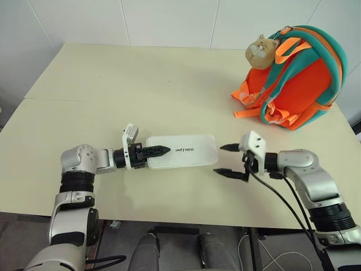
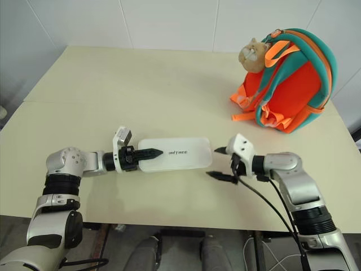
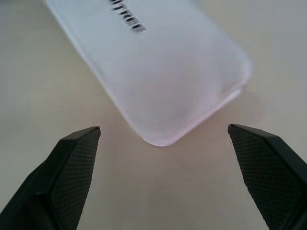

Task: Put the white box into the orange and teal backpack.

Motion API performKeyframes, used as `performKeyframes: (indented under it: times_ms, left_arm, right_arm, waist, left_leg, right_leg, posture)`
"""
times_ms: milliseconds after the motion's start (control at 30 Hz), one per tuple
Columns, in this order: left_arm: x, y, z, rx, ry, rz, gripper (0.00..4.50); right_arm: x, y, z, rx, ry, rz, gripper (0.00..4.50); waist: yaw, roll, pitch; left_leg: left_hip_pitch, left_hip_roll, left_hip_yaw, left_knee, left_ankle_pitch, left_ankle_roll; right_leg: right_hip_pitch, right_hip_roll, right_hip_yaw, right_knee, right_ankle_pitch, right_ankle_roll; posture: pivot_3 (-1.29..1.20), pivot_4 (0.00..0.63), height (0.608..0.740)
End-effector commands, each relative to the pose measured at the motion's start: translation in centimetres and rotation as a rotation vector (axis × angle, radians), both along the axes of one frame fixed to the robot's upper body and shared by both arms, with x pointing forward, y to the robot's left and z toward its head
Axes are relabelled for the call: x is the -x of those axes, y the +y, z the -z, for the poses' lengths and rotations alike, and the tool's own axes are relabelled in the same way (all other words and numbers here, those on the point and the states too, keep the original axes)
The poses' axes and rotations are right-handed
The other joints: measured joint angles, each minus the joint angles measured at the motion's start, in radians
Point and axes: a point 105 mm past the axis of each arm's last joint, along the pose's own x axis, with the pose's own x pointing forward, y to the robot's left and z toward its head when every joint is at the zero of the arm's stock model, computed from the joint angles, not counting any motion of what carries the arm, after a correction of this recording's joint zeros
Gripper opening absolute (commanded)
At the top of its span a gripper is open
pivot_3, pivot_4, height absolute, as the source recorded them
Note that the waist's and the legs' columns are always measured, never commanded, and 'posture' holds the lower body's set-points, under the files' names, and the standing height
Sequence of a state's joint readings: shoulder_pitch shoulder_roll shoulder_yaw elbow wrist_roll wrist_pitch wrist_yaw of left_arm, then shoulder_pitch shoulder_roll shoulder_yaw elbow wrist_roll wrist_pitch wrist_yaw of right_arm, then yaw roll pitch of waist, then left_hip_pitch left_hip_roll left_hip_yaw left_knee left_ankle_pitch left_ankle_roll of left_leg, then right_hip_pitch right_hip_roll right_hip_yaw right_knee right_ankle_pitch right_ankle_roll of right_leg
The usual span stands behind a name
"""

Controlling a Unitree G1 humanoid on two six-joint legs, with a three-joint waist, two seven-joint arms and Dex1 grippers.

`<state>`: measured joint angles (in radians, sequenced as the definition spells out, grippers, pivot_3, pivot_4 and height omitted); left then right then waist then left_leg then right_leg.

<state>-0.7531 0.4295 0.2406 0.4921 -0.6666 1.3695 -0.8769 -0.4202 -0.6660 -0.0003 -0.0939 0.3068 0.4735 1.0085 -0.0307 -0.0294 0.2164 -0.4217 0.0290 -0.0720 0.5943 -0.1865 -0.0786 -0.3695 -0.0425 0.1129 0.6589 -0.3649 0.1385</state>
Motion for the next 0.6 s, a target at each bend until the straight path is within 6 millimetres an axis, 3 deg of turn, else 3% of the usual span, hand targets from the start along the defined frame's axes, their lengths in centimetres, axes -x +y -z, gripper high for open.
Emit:
performKeyframes:
  times_ms: [33, 167, 367, 500, 600]
  left_arm:
    - [-1.2, 1.2, -2.5, 0.022, -0.116, -0.086, 1.22]
    - [-1.7, 3.4, -1.9, -0.033, -0.133, -0.172, 1.22]
    - [-1.5, 3.4, -0.8, -0.087, -0.144, -0.162, 1.22]
    - [-1.6, 3.2, -1.2, -0.081, -0.163, -0.161, 1.22]
    - [-1.5, 3.3, -1.7, -0.066, -0.178, -0.169, 1.22]
  right_arm:
    - [-0.8, -1.7, -4.9, -0.098, -0.131, 0.145, 4.5]
    - [-3.0, -6.5, -8.6, -0.164, -0.24, 0.47, 4.5]
    - [-5.4, -11.2, -9.7, -0.085, -0.299, 0.792, 4.5]
    - [-7.5, -11.8, -10.5, -0.099, -0.334, 0.889, 4.5]
    - [-9.7, -10.0, -10.9, -0.206, -0.326, 0.859, 4.5]
  waist:
    - [-0.001, 0.0, 0.0]
    - [-0.001, 0.0, 0.0]
    - [0.0, 0.0, 0.0]
    - [-0.001, 0.0, 0.0]
    - [-0.012, 0.0, 0.0]
  left_leg:
    - [0.0, 0.0, 0.0, 0.0, 0.0, 0.0]
    - [0.0, 0.0, 0.0, -0.001, 0.0, 0.0]
    - [-0.001, 0.0, 0.001, -0.003, 0.0, 0.0]
    - [-0.001, -0.001, 0.002, -0.003, 0.0, 0.0]
    - [-0.001, 0.0, 0.003, -0.003, 0.0, 0.0]
  right_leg:
    - [0.0, 0.0, 0.0, 0.0, 0.0, 0.0]
    - [-0.001, 0.0, 0.0, 0.0, 0.0, 0.0]
    - [-0.002, -0.001, 0.001, -0.003, 0.0, 0.0]
    - [-0.003, -0.001, 0.001, -0.002, 0.0, 0.0]
    - [-0.003, -0.001, 0.001, -0.002, 0.0, 0.0]
  posture:
    - [0.0, 0.15, 0.74]
    - [0.0, 0.15, 0.74]
    - [0.0, 0.15, 0.74]
    - [0.0, 0.15, 0.74]
    - [0.0, 0.15, 0.74]
